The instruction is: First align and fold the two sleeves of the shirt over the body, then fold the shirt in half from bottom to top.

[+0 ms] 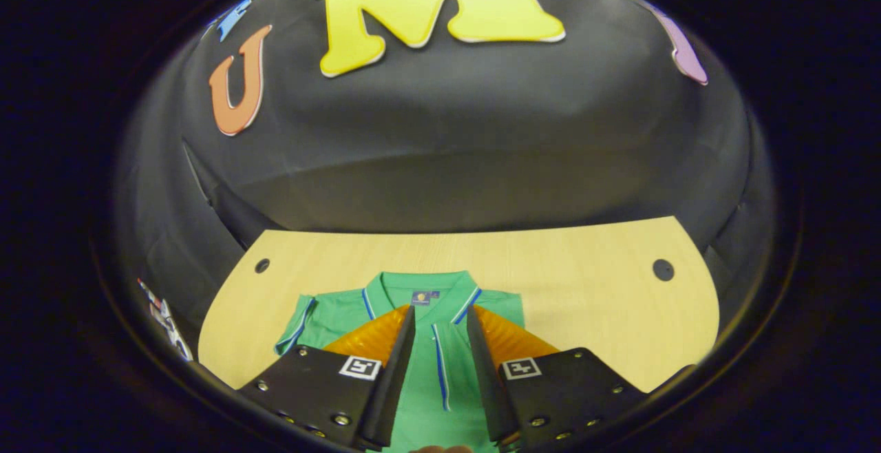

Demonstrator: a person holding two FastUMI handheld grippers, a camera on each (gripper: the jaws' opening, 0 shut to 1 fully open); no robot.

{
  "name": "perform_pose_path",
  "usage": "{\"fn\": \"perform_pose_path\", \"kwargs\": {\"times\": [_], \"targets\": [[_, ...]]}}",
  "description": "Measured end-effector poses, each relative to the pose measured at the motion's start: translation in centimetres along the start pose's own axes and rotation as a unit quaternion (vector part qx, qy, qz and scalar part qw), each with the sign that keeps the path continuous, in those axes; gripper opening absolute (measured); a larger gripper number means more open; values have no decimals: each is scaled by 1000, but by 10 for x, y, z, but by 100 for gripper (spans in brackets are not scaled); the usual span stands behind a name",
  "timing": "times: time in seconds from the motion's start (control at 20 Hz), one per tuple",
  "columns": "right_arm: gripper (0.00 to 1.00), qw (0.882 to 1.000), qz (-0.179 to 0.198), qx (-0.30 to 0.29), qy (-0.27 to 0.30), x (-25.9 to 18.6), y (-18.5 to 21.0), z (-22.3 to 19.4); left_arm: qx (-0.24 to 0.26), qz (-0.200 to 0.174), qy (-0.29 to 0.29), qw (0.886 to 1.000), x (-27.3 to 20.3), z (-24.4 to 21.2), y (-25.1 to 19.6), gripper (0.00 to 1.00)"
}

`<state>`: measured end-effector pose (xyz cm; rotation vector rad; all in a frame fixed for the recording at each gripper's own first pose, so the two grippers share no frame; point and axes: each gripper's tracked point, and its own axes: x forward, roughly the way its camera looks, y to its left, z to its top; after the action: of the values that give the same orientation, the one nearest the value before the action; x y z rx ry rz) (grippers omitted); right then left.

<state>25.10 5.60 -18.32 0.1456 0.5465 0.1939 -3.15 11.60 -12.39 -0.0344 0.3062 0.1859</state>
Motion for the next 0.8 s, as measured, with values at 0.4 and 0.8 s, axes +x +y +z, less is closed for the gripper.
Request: {"fn": "perform_pose_path", "kwargs": {"times": [0.4,0.8], "targets": [[86,994,-15,-86,-68,-158,-7,5,42,-110,-19,993,48,8,-39,98],[86,991,13,-106,-84,-237,15,-17,113,-141,-11,983,121,-4,-51,98]]}}
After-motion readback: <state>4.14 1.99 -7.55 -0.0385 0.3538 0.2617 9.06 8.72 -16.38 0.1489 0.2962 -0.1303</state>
